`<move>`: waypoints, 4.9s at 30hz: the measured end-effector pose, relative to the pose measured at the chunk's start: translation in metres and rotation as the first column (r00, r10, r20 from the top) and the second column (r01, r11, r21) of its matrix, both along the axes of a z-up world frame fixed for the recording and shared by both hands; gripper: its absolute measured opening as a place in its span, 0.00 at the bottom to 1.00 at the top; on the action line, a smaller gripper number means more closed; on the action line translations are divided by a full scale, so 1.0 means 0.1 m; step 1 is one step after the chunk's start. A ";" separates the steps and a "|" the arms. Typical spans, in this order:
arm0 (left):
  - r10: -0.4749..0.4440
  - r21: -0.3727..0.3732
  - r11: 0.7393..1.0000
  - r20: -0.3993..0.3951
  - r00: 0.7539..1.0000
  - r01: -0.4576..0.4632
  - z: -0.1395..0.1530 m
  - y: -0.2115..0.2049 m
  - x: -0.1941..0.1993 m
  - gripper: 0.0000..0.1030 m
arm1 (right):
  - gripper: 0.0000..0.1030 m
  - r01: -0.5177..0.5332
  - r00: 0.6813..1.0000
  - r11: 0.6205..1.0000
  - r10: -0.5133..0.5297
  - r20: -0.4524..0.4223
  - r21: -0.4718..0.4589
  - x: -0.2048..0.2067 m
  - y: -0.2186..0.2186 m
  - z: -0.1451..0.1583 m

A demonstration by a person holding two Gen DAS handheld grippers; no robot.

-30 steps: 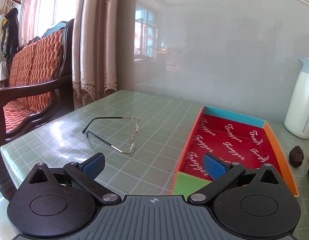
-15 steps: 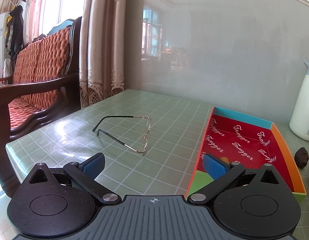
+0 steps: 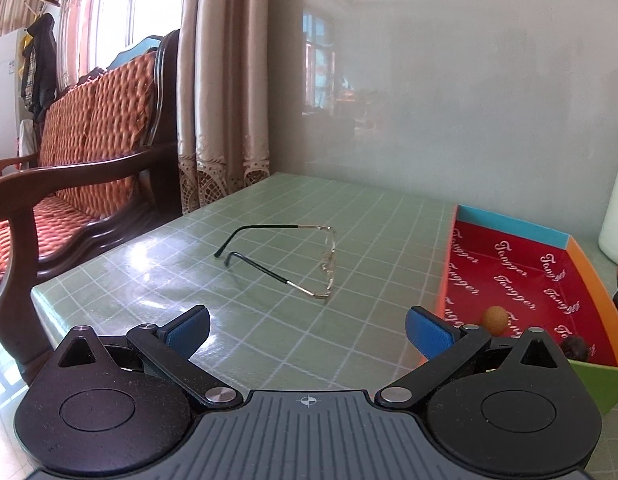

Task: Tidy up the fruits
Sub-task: 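Carry the kiwi over the red box and open the right gripper, then move the left gripper toward the tangerine beside the carrot slices, then close the left gripper on the tangerine and lift it, then carry the tangerine into the red box and open the left gripper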

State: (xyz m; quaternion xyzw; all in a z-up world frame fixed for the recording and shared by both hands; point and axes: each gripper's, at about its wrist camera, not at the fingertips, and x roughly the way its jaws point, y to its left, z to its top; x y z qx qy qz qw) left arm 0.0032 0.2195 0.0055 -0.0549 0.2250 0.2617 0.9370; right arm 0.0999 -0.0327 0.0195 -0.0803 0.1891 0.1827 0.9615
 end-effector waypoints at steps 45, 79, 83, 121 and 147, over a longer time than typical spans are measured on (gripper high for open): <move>-0.264 0.001 0.964 0.070 0.962 0.265 0.18 -1.13 0.25 1.00 | 0.67 0.379 0.920 0.916 -0.388 0.047 0.133 -0.07 -1.65 0.15; -0.599 -0.043 0.801 -0.042 0.800 0.598 -0.09 -2.90 0.58 0.99 | 0.68 0.558 0.822 0.818 -0.568 0.043 0.143 -0.31 -2.87 0.15; -0.643 -0.034 0.766 -0.054 0.764 0.642 -0.11 -3.05 0.58 0.84 | 0.68 0.575 0.810 0.805 -0.585 0.037 0.145 -0.31 -2.98 0.13; -0.693 -0.052 0.719 -0.127 0.710 0.693 -0.26 -3.55 0.68 0.39 | 0.74 0.597 0.796 0.791 -0.605 0.023 0.129 -0.40 -3.17 0.06; -0.590 -0.016 0.807 -0.006 0.807 0.590 0.14 -2.62 0.46 0.39 | 0.74 0.501 0.863 0.859 -0.506 0.019 0.105 -0.23 -2.49 0.12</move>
